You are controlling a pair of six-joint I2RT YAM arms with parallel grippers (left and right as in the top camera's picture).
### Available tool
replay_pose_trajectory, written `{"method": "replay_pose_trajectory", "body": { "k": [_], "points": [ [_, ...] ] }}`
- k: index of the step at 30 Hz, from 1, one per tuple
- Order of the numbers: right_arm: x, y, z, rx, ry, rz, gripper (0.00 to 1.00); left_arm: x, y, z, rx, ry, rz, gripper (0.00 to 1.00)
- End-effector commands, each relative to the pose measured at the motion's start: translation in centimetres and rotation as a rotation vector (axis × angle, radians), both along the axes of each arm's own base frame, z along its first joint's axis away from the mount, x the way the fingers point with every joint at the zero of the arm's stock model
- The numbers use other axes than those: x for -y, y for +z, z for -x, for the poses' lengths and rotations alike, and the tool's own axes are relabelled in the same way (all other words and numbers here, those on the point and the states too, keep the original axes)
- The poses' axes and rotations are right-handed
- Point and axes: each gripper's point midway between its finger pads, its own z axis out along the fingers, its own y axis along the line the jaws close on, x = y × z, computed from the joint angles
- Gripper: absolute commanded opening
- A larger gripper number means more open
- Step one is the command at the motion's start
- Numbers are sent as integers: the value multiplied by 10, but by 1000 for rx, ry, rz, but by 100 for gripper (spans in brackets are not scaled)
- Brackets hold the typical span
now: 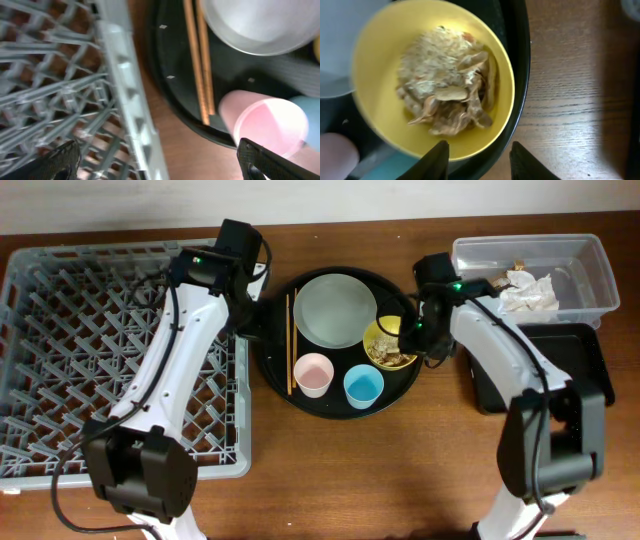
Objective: Sort waste into correct bins and load items into the dishwasher rack
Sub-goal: 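Move right gripper to the yellow bowl and grasp its rim, then lift yellow bowl with right gripper and tip scraps onto black tray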
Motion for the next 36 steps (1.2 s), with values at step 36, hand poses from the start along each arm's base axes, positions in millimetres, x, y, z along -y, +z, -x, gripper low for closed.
{"method": "replay_pose_trajectory", "body": {
  "k": [36],
  "points": [
    [162,186,65,234,-364,562,4,-49,-2,-15,29,134,-74,100]
  ]
}}
